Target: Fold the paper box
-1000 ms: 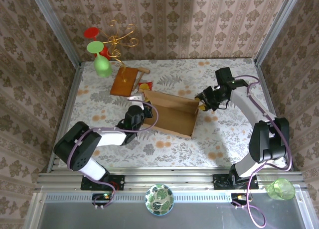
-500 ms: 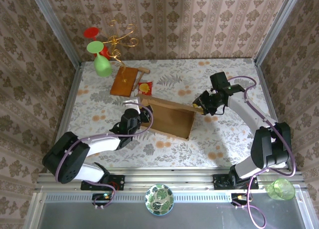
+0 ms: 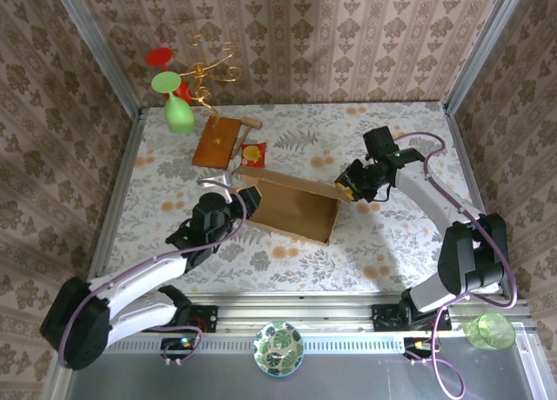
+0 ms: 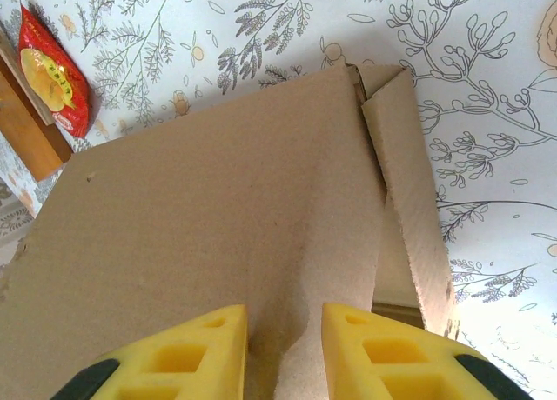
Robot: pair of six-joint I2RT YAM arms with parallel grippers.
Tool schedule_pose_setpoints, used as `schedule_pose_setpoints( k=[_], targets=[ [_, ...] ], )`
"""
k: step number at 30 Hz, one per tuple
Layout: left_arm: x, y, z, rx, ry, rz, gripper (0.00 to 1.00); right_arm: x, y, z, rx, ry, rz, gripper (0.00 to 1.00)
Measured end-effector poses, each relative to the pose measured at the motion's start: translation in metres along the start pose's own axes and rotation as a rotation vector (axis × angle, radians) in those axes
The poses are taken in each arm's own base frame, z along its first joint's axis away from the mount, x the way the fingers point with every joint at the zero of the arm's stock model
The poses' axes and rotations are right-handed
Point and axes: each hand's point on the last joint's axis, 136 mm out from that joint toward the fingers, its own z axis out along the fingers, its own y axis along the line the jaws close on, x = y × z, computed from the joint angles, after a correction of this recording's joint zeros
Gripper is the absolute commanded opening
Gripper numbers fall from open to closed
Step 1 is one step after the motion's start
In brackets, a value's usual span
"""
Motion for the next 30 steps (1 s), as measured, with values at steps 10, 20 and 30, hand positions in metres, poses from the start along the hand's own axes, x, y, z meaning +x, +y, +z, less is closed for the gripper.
schedule_pose_setpoints(
  k=[10, 20, 30],
  targets=[
    [-0.095, 0.024, -0.03, -0.146, -0.026, -0.211, 0.49, 0.001, 0.004, 0.001, -0.008, -0.005, -0.024, 0.29],
    [-0.102, 0.028, 0.044, -0.125, 0.238, -0.286, 0.46, 0.0, 0.005, 0.002, -0.005, -0.019, -0.036, 0.28],
    [-0.046, 0.034, 0.067, -0.121, 0.469, -0.25, 0.35, 0.0, 0.003, 0.006, 0.007, -0.019, -0.061, 0.26]
  ],
)
